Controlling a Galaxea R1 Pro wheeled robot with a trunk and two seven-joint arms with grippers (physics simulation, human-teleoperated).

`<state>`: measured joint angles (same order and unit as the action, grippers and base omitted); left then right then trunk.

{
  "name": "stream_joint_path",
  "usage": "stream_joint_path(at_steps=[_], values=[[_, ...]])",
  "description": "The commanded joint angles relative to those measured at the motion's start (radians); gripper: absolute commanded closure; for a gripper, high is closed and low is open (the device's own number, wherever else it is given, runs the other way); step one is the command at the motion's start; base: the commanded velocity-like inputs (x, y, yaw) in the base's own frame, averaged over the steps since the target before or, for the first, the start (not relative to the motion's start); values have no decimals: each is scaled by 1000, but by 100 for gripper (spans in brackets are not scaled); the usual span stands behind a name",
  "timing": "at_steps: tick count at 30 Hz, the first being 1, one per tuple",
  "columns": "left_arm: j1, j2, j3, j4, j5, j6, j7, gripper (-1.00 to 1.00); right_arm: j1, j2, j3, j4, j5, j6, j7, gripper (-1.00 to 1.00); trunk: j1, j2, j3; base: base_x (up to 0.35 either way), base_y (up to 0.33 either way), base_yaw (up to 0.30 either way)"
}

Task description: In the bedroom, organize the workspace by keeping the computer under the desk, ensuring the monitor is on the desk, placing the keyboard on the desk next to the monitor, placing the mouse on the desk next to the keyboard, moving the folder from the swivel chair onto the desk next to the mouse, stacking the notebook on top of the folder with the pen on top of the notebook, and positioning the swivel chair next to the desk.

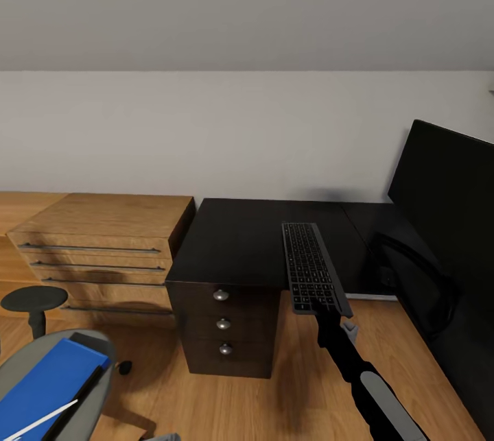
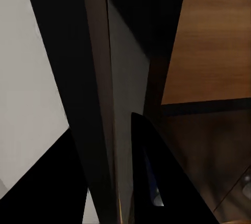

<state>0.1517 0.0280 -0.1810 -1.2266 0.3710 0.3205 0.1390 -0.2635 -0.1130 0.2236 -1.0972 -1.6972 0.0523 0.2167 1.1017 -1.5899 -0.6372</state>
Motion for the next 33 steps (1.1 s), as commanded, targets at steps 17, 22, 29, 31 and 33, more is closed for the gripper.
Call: stream_joint_path(at_steps=[17, 22, 29, 31, 33], values=[[0, 3, -2, 2, 10, 3, 8, -100, 0, -2, 0, 33, -10, 1, -2, 100, 0, 0, -1, 45, 0, 0], [0, 3, -2, 2, 9, 2, 8, -100, 0, -2, 0, 33, -9, 1, -2, -100, 0, 0, -1, 3, 0, 0], [0, 3, -2, 2, 9, 3, 8, -100, 0, -2, 0, 33, -9, 1, -2, -100, 0, 0, -1, 0, 0, 0], [0, 3, -2, 2, 9, 2, 8, -100, 0, -2, 0, 33, -9, 1, -2, -100, 0, 0, -1, 0, 0, 0], [0, 3, -2, 2, 9, 2, 8, -100, 0, -2, 0, 33, -9, 1, -2, -100, 0, 0, -1, 0, 0, 0]])
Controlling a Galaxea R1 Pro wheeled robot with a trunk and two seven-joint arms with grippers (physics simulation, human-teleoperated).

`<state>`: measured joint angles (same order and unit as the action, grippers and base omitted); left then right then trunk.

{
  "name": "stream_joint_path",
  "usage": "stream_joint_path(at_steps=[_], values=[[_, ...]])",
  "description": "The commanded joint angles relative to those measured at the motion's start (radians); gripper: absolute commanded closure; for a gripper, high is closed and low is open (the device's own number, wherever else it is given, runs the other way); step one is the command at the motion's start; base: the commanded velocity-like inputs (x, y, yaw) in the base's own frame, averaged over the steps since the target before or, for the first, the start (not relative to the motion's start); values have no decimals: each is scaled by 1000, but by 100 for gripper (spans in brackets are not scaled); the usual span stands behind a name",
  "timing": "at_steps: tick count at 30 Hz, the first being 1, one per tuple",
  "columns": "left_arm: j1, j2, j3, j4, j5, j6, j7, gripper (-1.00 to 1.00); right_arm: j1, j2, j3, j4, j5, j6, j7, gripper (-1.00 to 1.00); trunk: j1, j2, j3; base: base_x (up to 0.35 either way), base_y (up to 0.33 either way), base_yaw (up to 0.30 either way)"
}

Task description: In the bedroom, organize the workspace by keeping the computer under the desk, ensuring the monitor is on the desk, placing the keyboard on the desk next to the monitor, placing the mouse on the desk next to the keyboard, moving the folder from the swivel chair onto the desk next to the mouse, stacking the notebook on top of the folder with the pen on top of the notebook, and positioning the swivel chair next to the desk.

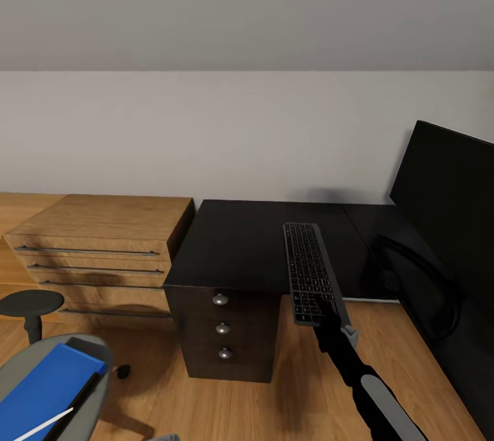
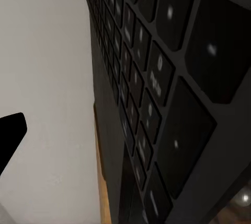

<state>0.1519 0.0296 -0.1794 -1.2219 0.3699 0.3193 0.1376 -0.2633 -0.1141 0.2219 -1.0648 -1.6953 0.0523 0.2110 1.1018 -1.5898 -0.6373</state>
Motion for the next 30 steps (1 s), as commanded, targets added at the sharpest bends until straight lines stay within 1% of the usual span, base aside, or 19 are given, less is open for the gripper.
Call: stream_joint_path(at_steps=[1, 9, 17, 23, 30], values=[[0, 1, -3, -2, 11, 3, 10, -100, -1, -1, 2, 0, -11, 1, 4, -100, 0, 0, -1, 0, 0, 0], [0, 1, -2, -2, 12, 2, 10, -100, -1, -1, 2, 0, -11, 1, 4, -100, 0, 0, -1, -35, 0, 0], [0, 1, -3, -1, 12, 2, 10, -100, -1, -1, 2, 0, -11, 1, 4, -100, 0, 0, -1, -269, 0, 0], [0, 1, -3, -1, 12, 3, 10, -100, -1, -1, 2, 0, -11, 1, 4, -100, 0, 0, -1, -97, 0, 0], [0, 1, -2, 9, 12, 3, 10, -100, -1, -1, 3, 0, -11, 1, 4, -100, 0, 0, -1, -278, 0, 0]])
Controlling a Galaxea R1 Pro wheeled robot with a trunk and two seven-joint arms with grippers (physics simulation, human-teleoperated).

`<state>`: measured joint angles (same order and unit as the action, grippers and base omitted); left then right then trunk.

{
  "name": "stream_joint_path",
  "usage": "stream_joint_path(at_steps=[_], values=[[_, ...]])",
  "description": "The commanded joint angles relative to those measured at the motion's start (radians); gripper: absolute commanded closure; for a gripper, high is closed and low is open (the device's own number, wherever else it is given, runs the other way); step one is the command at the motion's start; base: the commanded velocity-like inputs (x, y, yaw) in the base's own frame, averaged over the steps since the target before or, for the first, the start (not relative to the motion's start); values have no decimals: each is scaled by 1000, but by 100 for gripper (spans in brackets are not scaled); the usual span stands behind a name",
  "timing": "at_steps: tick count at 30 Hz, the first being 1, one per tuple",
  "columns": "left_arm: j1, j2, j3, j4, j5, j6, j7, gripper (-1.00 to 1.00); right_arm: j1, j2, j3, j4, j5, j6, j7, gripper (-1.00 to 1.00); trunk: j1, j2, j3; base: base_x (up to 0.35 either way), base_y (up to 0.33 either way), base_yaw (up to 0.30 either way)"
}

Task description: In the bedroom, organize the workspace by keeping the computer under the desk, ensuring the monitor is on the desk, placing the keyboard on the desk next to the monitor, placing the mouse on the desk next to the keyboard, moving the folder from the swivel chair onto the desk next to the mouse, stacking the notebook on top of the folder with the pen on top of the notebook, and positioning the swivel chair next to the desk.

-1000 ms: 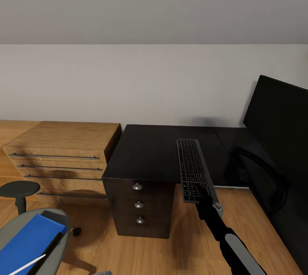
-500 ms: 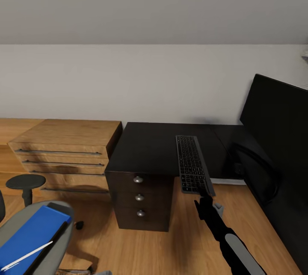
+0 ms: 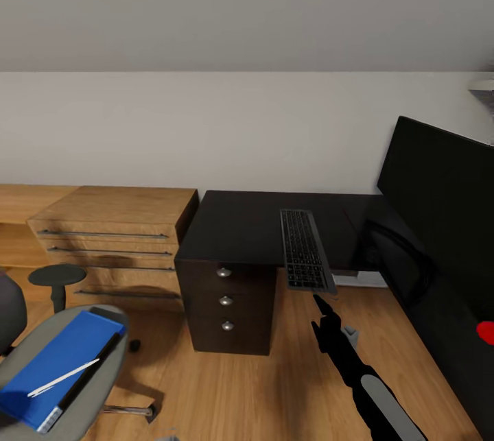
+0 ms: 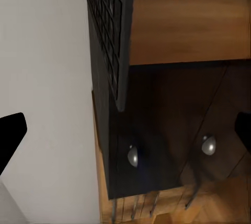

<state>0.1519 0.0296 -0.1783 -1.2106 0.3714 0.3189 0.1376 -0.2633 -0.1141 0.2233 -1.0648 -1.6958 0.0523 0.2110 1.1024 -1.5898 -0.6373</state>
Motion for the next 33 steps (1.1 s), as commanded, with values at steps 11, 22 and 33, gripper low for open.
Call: stream_joint_path(at_steps=[11, 22, 33], values=[[0, 1, -3, 4, 10, 3, 11, -100, -1, -1, 4, -3, -10, -17, 7, -100, -1, 0, -1, -245, 0, 0], [0, 1, -3, 5, 10, 5, 15, -100, 28, -1, 7, -111, 68, -128, 9, -100, -35, 63, 27, -18, 0, 0], [0, 1, -3, 9, 11, 4, 16, -100, 131, 3, 17, -316, 264, -263, -163, -100, -77, 140, 62, 0, 0, 0]])
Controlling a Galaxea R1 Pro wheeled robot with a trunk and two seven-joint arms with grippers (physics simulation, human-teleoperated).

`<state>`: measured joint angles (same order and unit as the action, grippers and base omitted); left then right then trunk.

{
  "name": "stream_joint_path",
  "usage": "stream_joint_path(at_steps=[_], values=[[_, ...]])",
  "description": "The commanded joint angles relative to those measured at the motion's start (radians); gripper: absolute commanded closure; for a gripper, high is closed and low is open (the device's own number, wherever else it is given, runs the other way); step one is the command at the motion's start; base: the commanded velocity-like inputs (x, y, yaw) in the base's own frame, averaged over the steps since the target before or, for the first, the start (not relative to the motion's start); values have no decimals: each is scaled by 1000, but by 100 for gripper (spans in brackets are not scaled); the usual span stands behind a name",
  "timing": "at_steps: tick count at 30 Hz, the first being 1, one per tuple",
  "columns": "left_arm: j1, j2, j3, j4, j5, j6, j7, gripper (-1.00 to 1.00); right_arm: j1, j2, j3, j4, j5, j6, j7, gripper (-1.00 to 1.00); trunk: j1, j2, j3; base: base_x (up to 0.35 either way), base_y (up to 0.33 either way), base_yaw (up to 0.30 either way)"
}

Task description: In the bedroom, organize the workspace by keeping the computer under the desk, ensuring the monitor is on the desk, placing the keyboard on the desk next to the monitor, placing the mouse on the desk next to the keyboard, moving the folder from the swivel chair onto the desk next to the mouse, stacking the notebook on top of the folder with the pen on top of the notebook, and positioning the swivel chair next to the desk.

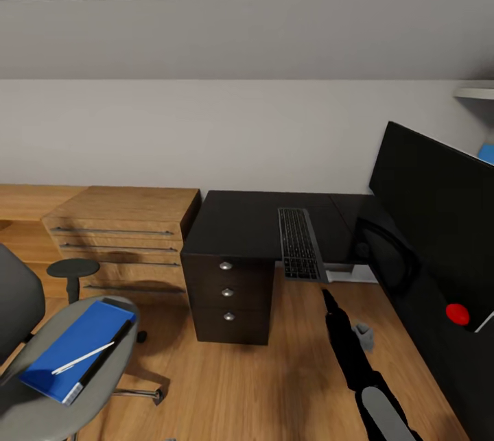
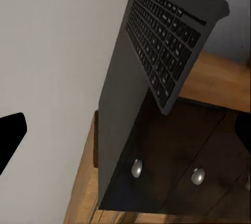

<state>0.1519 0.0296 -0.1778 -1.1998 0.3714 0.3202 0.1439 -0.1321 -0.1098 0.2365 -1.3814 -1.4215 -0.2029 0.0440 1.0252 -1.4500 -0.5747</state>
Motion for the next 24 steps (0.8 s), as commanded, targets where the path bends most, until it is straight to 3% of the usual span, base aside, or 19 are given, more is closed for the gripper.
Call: stream_joint_path(at_steps=[1, 5, 7, 9, 10, 11, 12, 13, 14, 17, 24], values=[[0, 1, -3, -1, 11, 3, 10, -100, 3, -8, 4, -45, 61, -11, -120, -100, -4, 7, 2, 0, 0, 0], [0, 1, -3, 0, 11, 3, 10, -100, 4, -8, 6, -88, 160, -12, -193, -100, -19, 35, 15, 0, 0, 0], [0, 1, -3, 5, 10, 3, 10, -100, 5, -8, 24, -116, 288, -8, -292, -100, -27, 49, 21, 0, 0, 0], [0, 1, -3, 7, 10, 2, 10, -100, 5, -7, 42, -130, 354, -3, -353, -100, -35, 63, 28, 0, 0, 0], [0, 1, -3, 9, 10, 2, 10, -100, 5, -7, 67, -141, 423, 4, -422, -100, -38, 70, 31, 0, 0, 0], [0, 0, -3, 9, 10, 2, 10, -100, 5, -6, 81, -146, 459, 8, -459, -100, -42, 77, 34, 0, 0, 0], [0, 0, -3, 10, 9, 2, 10, -100, 5, -5, 109, -156, 533, 17, -536, -100, -46, 84, 37, 0, 0, 0], [0, -1, -3, 11, 9, 2, 10, -100, 5, -4, 148, -180, 696, 60, -725, -100, -50, 91, 40, 0, 0, 0], [0, -3, -3, 11, 9, 2, 10, -100, 4, -2, 156, -185, 739, 88, -783, -100, -54, 98, 43, 0, 0, 0], [0, -5, -3, 11, 9, 2, 9, -100, 5, 7, 170, -190, 793, 133, -838, -100, -65, 119, 53, 0, 0, 0], [0, -6, -3, 12, 9, 2, 9, -100, 5, 21, 242, -190, 916, 119, -855, -100, -92, 168, 75, 0, 0, 0]])
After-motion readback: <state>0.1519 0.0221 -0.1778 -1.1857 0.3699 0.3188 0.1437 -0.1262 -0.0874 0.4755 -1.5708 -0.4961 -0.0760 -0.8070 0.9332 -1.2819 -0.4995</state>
